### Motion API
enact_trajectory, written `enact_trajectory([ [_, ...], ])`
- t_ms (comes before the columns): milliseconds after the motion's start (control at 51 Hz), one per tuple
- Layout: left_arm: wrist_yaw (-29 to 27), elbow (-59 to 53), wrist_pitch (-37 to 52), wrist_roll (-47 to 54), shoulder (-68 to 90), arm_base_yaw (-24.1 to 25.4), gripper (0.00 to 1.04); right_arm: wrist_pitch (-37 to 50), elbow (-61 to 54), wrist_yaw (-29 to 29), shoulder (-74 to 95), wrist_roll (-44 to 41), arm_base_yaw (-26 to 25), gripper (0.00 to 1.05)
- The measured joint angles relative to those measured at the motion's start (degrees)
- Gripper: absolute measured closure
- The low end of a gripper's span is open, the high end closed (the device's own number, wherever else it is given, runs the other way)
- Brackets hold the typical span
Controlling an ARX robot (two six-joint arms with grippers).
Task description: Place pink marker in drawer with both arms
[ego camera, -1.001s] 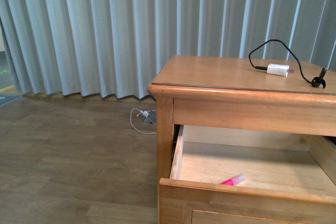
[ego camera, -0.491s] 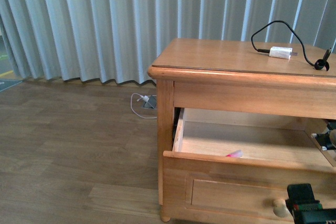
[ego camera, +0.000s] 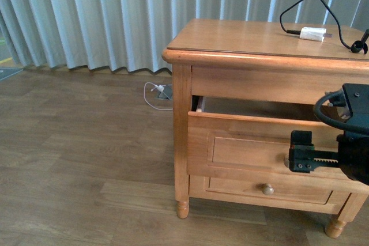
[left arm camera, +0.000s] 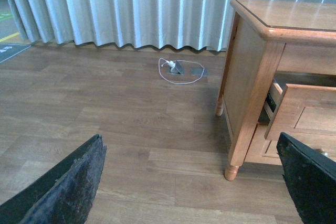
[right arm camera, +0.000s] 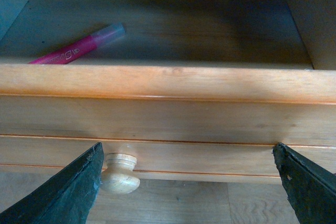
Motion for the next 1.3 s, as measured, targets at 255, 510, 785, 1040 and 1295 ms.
enact_trajectory([
  [255, 0.00, 0.00, 0.00, 0.00, 0.00, 0.00, 0.06, 0.44, 9.01, 2.62, 6.29, 0.17, 0.94, 0.08],
  [510, 0.00, 0.00, 0.00, 0.00, 0.00, 0.00, 0.06, -0.59, 14.84, 5.01, 9.09, -0.96, 1.51, 0.08],
  [785, 0.00, 0.00, 0.00, 0.00, 0.00, 0.00, 0.06, -0.83, 15.80, 4.85, 9.40, -1.38, 1.22, 0.08],
  [1040, 0.00, 0.00, 0.00, 0.00, -0.02, 0.00, 0.06, -3.37, 10.03, 2.36, 3.48, -2.40, -0.33, 0.08],
  [1295, 0.00, 0.00, 0.00, -0.02, -0.02, 0.00, 0.06, -9.77, -2.60, -4.83, -15.76, -2.60, -2.34, 0.08],
])
